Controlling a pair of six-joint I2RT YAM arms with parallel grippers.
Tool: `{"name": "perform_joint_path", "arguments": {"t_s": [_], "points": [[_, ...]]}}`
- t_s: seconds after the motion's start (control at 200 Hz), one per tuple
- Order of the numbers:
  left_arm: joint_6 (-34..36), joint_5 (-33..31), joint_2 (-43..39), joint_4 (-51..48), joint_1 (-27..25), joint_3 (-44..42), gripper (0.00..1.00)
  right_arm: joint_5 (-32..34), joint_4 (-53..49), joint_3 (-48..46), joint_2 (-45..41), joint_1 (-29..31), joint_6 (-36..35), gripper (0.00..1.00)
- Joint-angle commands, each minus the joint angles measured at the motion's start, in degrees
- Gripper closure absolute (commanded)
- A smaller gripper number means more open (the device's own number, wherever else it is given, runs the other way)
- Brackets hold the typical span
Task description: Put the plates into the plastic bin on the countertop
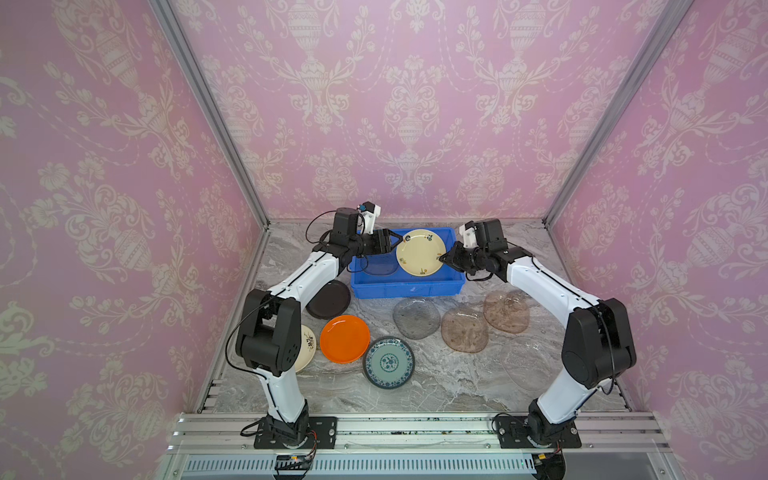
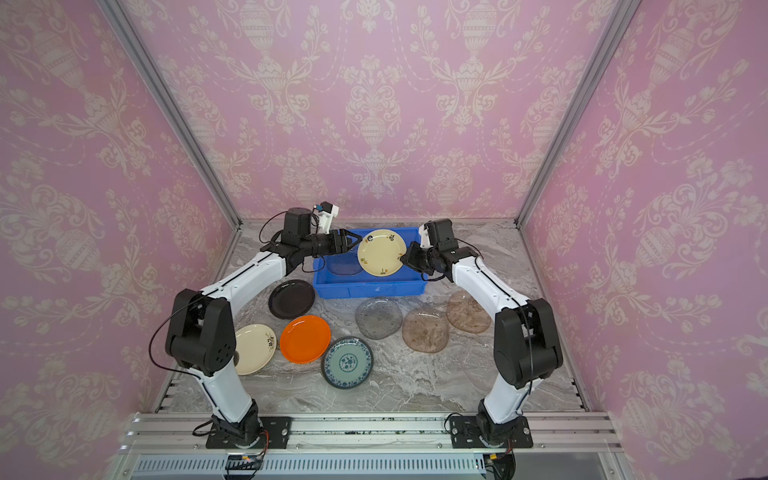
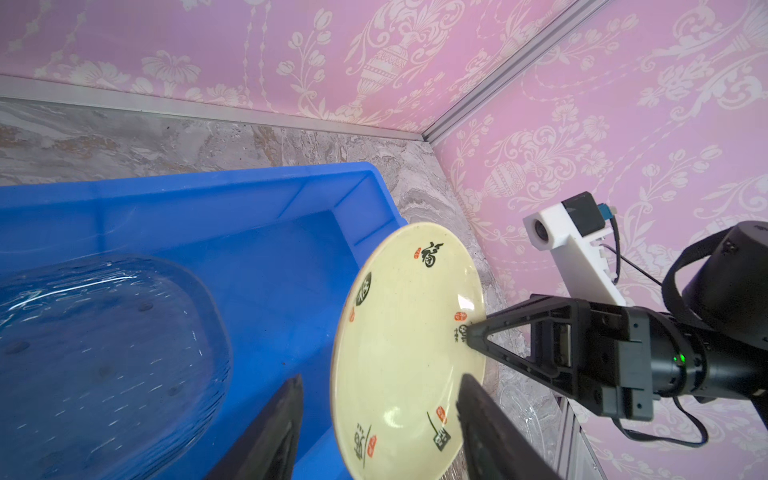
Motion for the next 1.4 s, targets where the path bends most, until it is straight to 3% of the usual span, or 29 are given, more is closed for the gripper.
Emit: {"name": "perform_joint_path", "arguments": {"t_s": [0.0,0.295,0.405,0.465,0.58,0.751,0.826,0.976,1.396], "points": [[-1.08,1.46,2.73,0.1,0.06,3.25,0.48,-3.57,5.09,1.94,0.63,-0.01,2.28,1.0],[-2.12,-0.1,5.59,-1.81,0.06,5.26,0.71,-4.77,5.57,2.59,1.22,-0.1,2.95,1.0],[-2.23,-0.47,6.14,-2.57,0.06,5.94,0.86,-4.84,5.72,2.72,1.64,-0.26,3.15,1.0],[-2.83,-0.47,6.49,-2.48,-0.03,6.22,1.0,-4.79,5.56,2.79,2.04,-0.35,3.28,1.0],[-4.25,-1.27,7.22,-3.08,-0.36,7.17,1.0,-3.12,4.0,2.92,2.47,-0.86,2.89,1.0],[-5.69,-6.91,8.76,-5.87,-2.45,9.48,1.0,5.37,-1.44,2.25,-0.03,-3.66,1.79,0.54],[-6.94,-9.42,10.22,-6.49,-3.55,10.68,1.0,8.94,-3.59,1.76,-1.92,-5.64,1.25,0.46],[-10.45,-12.39,14.6,-7.35,-4.89,14.8,1.0,10.49,-2.76,-1.09,-5.78,-9.19,1.43,0.45],[-9.17,-21.17,25.73,-19.25,-7.93,30.09,1.0,6.18,0.35,-2.86,-5.86,-11.65,2.7,0.45]]}}
